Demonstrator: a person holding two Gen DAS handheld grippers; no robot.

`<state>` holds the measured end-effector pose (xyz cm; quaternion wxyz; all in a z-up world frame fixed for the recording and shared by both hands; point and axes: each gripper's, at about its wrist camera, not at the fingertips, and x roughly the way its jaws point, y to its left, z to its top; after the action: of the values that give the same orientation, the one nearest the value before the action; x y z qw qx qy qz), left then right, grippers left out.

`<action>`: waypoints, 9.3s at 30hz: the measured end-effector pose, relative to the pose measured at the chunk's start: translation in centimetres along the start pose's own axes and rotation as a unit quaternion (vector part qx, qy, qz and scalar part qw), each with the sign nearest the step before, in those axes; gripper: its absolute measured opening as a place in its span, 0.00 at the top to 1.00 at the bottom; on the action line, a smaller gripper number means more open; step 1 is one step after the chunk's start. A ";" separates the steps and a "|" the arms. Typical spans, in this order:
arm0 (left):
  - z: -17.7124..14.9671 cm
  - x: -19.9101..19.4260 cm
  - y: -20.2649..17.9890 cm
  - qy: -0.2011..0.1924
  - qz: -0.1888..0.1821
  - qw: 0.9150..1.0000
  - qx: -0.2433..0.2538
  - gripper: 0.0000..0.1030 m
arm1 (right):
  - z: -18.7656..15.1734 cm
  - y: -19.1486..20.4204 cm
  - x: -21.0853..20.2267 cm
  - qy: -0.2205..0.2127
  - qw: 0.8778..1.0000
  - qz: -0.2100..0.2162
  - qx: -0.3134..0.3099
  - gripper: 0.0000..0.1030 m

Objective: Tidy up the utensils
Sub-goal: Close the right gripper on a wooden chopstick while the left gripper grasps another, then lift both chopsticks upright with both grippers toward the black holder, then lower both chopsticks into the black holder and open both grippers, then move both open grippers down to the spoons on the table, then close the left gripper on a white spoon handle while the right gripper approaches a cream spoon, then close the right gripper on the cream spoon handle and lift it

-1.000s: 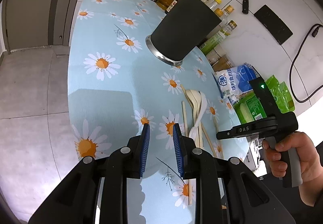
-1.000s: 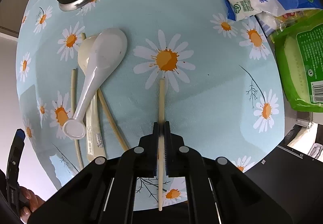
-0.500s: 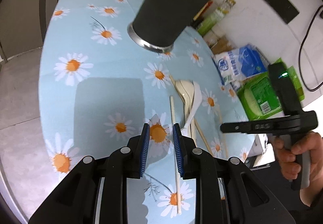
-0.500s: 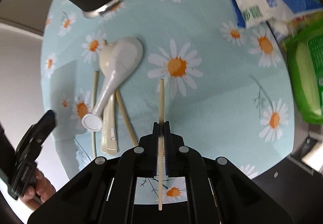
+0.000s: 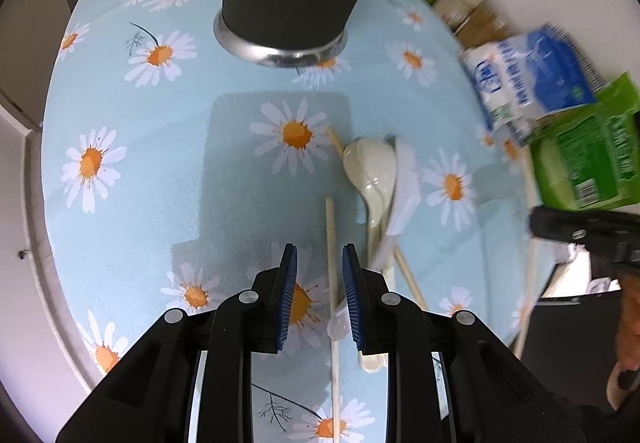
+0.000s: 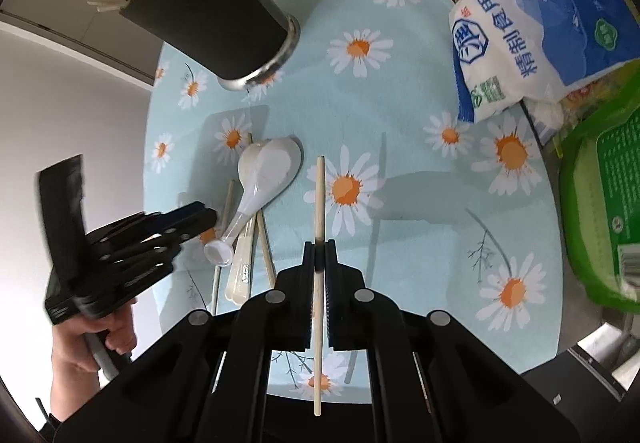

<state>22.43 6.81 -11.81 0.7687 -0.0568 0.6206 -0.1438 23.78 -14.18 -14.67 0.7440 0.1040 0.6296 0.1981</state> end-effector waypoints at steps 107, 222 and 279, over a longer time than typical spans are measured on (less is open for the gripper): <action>12.7 -23.8 -0.1 -0.528 -0.091 0.844 0.013 0.97 | 16.4 9.5 -16.3 -0.433 0.875 0.137 -0.167 0.94; 0.6 2.2 -6.8 -0.007 0.029 0.993 0.116 0.78 | 2.1 -8.4 -5.3 -0.177 0.969 0.174 -0.004 0.62; -5.5 -8.9 -1.4 -0.159 0.004 0.987 -0.028 0.96 | 4.2 -0.1 6.9 0.068 0.974 0.214 -0.002 0.62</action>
<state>15.21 8.60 -4.30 0.8561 -0.0977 0.4949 -0.1125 28.84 -10.93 -20.16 0.6399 0.2210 0.6413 0.3611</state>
